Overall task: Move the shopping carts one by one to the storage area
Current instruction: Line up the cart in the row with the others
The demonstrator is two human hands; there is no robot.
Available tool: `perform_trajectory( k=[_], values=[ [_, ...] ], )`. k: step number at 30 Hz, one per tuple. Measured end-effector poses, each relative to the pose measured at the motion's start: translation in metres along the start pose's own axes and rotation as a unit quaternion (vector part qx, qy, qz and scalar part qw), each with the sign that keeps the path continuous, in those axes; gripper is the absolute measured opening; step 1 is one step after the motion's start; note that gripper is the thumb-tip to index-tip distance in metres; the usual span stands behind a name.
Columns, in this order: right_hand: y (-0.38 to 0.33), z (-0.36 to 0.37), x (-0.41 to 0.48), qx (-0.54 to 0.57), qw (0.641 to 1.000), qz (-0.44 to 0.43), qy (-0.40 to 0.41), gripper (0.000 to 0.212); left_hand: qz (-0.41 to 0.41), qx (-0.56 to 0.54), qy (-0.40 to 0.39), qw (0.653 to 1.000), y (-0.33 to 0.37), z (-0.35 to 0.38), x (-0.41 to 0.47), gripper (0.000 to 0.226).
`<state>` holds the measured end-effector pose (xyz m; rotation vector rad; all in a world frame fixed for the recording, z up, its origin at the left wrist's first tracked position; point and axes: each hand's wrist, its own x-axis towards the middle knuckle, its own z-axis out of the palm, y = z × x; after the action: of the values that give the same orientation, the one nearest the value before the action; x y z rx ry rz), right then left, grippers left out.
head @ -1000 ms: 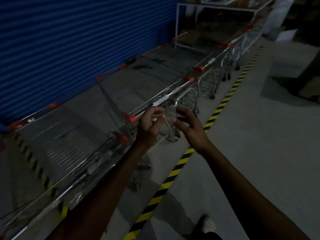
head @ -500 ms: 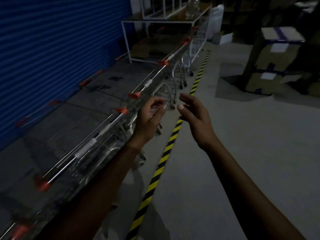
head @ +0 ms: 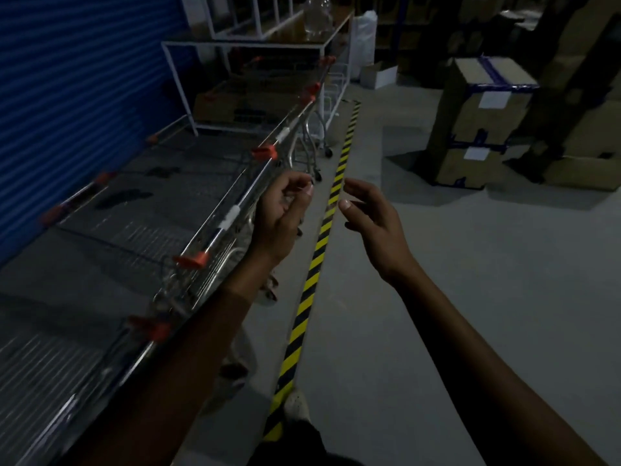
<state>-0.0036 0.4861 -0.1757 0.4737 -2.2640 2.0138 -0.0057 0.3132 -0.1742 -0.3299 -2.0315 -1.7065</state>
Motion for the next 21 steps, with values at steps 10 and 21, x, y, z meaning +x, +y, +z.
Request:
perform_trajectory(
  k=[10,21],
  values=[
    [0.061,-0.005,0.196,-0.030,0.992,0.069,0.097,0.050,0.042,-0.020,-0.052,0.998,-0.082,0.023,0.228,0.018],
    [0.158,-0.072,0.389,-0.021,0.990,0.078,0.118,0.050,0.003,-0.011,-0.074,0.997,-0.211,0.116,0.391,0.026]
  ],
)
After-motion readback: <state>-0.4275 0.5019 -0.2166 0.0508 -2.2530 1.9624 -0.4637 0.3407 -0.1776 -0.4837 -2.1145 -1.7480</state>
